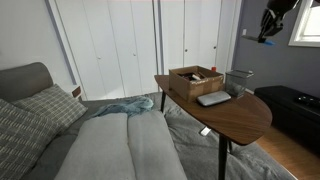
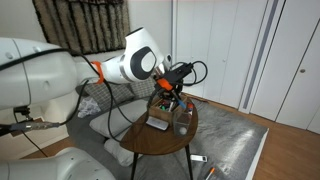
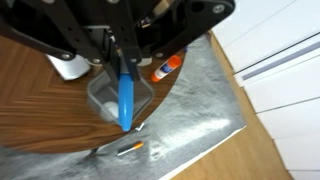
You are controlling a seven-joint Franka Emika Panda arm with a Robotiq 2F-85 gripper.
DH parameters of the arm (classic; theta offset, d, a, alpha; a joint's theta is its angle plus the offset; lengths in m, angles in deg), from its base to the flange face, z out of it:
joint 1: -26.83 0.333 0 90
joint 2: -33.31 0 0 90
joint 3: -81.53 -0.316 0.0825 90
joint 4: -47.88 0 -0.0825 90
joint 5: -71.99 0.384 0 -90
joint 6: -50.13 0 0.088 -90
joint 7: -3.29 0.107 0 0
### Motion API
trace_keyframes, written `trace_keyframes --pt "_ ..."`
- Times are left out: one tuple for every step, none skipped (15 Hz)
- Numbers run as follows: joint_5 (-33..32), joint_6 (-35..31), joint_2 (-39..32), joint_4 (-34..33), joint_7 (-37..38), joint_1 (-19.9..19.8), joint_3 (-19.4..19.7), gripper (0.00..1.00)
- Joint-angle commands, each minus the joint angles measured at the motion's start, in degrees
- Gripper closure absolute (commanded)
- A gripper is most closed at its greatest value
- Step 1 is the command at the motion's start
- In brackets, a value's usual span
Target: Pick up the blue marker and put it in the cardboard box
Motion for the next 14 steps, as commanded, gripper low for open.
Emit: trace_keyframes --pt "-0.8 -13.7 -12.9 -7.0 -0.3 1.4 1.7 0.96" --pt "0.5 -16.1 -15.8 -8.2 -1.1 2.5 1.6 0.96" --pt "1.8 -17.1 -19.0 -9.9 -1.8 3.5 1.1 0.96" --pt "2.9 -18.1 -22.3 -11.8 -2.7 4.6 0.6 0.96" --pt "4.2 -18.2 -25.6 -13.8 -3.5 5.9 -0.1 0.96" --pt "5.5 -18.0 -28.9 -16.0 -4.4 6.9 -0.7 0.96" --pt "6.6 -17.9 -31.6 -17.8 -5.6 7.7 -1.3 0.96" --pt "8.2 -17.6 -34.1 -19.6 -7.8 8.5 -1.8 0.96" --pt "9.4 -16.5 -36.0 -21.1 -9.1 8.6 -2.6 0.96" --pt "10.3 -15.7 -37.6 -22.5 -10.5 8.3 -3.4 0.61" --pt "10.5 -15.2 -38.6 -23.2 -11.1 7.6 -4.1 0.60" --pt "10.8 -14.7 -38.9 -23.2 -11.5 6.8 -4.5 0.55" --pt "10.7 -14.4 -38.5 -22.8 -11.5 6.1 -4.8 0.47" --pt "10.5 -14.1 -37.7 -22.2 -11.5 5.6 -5.0 0.41"
